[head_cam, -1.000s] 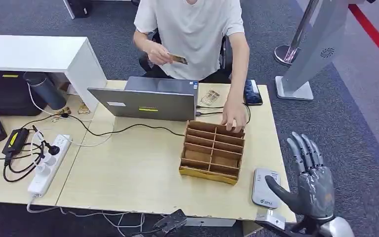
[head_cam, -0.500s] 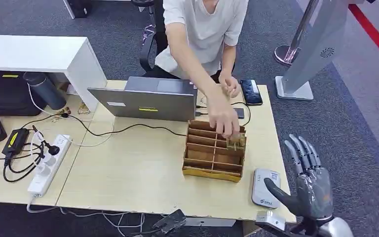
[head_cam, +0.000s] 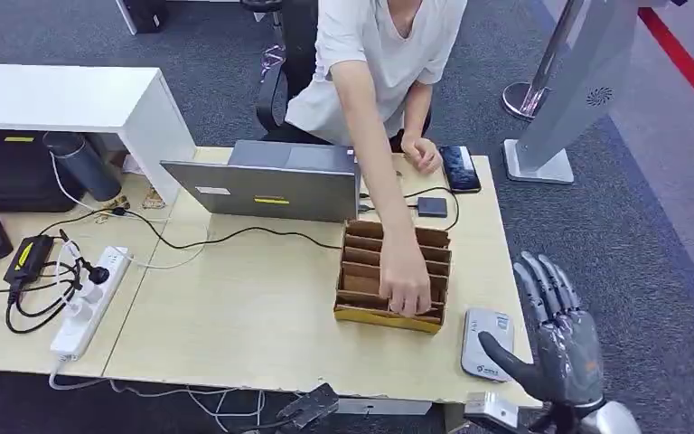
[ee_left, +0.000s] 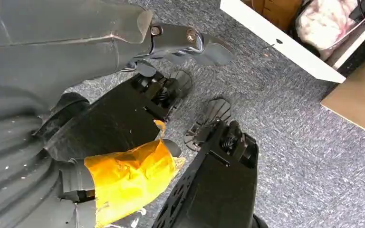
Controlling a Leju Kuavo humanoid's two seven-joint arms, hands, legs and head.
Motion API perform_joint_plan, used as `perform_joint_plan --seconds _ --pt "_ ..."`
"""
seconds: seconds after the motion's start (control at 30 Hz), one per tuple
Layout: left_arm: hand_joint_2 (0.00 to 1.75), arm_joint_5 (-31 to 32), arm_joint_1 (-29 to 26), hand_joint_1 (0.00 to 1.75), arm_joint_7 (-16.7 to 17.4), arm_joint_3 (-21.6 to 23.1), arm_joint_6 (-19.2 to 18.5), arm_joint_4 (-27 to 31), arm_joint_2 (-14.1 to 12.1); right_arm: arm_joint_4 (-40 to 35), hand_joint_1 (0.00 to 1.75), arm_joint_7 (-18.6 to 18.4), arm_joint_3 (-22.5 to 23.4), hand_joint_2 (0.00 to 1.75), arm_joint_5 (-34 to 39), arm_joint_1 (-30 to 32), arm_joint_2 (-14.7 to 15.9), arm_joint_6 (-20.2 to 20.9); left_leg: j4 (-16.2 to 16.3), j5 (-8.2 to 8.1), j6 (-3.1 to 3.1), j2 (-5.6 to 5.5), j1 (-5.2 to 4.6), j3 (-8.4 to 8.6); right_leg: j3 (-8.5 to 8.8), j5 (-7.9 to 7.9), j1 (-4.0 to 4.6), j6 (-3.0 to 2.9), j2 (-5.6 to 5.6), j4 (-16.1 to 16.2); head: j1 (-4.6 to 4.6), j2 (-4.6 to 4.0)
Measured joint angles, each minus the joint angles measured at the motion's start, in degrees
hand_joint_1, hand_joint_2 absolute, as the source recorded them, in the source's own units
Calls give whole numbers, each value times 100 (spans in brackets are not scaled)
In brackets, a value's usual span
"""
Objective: Pass the card to the sensor for recognition and then transmit it.
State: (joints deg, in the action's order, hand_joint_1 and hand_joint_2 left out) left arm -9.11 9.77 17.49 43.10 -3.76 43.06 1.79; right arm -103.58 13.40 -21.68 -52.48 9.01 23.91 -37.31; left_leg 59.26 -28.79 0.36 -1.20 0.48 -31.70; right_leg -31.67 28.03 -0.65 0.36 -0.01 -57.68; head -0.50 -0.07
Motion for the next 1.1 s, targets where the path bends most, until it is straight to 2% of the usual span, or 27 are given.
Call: perform_joint_plan --seconds 0.57,0.7,1.1 --pt "175 -129 -6 0 -2 0 0 0 -13 229 0 70 -369 175 271 -62 -52 240 0 0 0 0 0 1 1 0 0 0 0 0 2 0" --pt "175 -170 -7 0 -7 0 2 0 -13 407 0 76 -562 175 376 -101 -83 429 -1 0 0 0 1 1 1 0 0 0 0 0 2 0" --pt "175 48 14 0 -90 11 203 0 -13 1113 0 48 -1159 175 570 -276 -317 533 -1 3 -5 4 1 3 0 0 1 0 4 -1 0 0"
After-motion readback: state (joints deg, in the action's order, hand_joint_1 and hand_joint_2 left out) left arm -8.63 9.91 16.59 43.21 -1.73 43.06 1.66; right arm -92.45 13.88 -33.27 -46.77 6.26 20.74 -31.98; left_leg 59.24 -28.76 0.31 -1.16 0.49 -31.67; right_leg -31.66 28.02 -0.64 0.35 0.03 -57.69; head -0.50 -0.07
